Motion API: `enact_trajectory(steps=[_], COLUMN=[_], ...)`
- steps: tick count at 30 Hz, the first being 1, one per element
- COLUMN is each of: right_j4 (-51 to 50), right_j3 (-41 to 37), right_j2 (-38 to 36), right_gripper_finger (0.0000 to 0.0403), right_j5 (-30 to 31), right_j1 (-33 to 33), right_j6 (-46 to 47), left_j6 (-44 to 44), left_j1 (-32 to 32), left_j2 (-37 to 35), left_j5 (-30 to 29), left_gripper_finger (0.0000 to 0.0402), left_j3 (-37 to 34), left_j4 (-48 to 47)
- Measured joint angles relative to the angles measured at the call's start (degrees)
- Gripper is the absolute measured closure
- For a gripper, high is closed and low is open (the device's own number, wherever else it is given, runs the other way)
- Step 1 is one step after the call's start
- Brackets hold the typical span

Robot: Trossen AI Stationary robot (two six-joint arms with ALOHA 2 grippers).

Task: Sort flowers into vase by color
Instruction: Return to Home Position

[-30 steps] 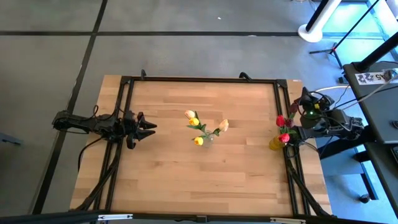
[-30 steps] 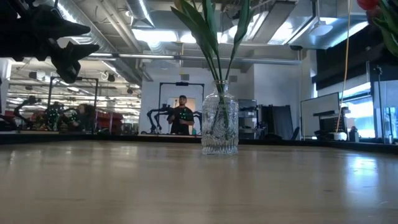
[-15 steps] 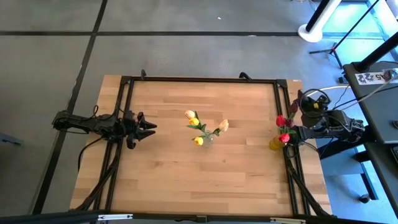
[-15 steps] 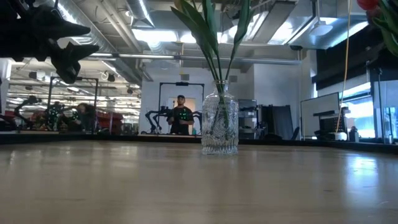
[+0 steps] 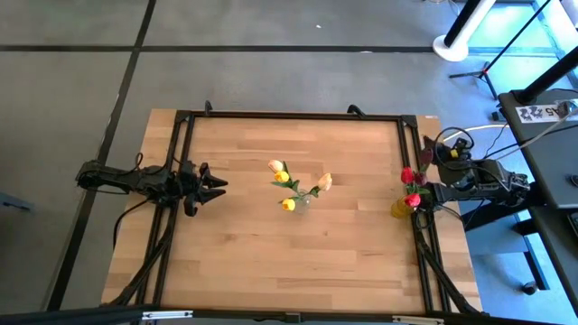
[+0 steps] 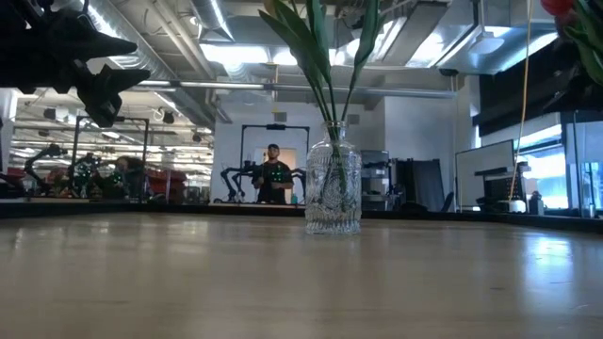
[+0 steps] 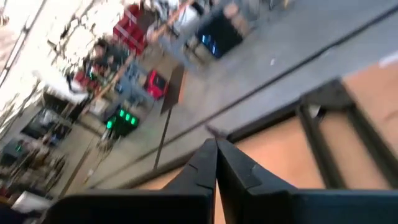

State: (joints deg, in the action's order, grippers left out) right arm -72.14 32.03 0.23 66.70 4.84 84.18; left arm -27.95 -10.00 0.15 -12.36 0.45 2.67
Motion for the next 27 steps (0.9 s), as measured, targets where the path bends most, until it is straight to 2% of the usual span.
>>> enact_trajectory(steps=[4,6,14,17,20,23,25,27], right_j4=[-2.7,-4.1,-4.5,-6.4,-8.7,-10.0,-10.1,-9.6], right_j3=[0.0,0.0,1.5,6.1,12.8,19.4,22.9,25.5], right_j2=[0.0,0.0,0.0,0.0,0.0,0.0,0.0,0.0], right_gripper_finger=[0.0385,0.0383,0.0382,0.0382,0.0382,0.0382,0.0382,0.0381], right_j5=[5.9,6.3,-2.6,-1.8,2.8,4.9,3.8,-1.0], right_j1=[0.0,0.0,0.0,0.0,0.0,0.0,0.0,0.0], right_j6=[-1.9,-1.6,0.4,-0.2,-7.0,-12.1,-14.6,-18.7], left_j6=[-0.1,-0.1,-0.3,-0.6,-0.8,-0.4,-0.1,0.0], left_j1=[0.0,0.0,0.0,0.0,0.0,0.0,0.0,0.0], left_j2=[0.0,0.0,0.0,0.0,0.0,0.0,0.0,0.0], left_j5=[0.0,0.0,0.0,0.0,0.0,0.0,0.0,0.0], left_gripper_finger=[0.0233,0.0233,0.0233,0.0233,0.0233,0.0233,0.0233,0.0233], left_j3=[0.0,0.0,0.0,0.0,0.0,0.0,0.0,0.0], left_j4=[0.0,0.0,0.0,0.0,-0.1,-0.1,-0.1,-0.1])
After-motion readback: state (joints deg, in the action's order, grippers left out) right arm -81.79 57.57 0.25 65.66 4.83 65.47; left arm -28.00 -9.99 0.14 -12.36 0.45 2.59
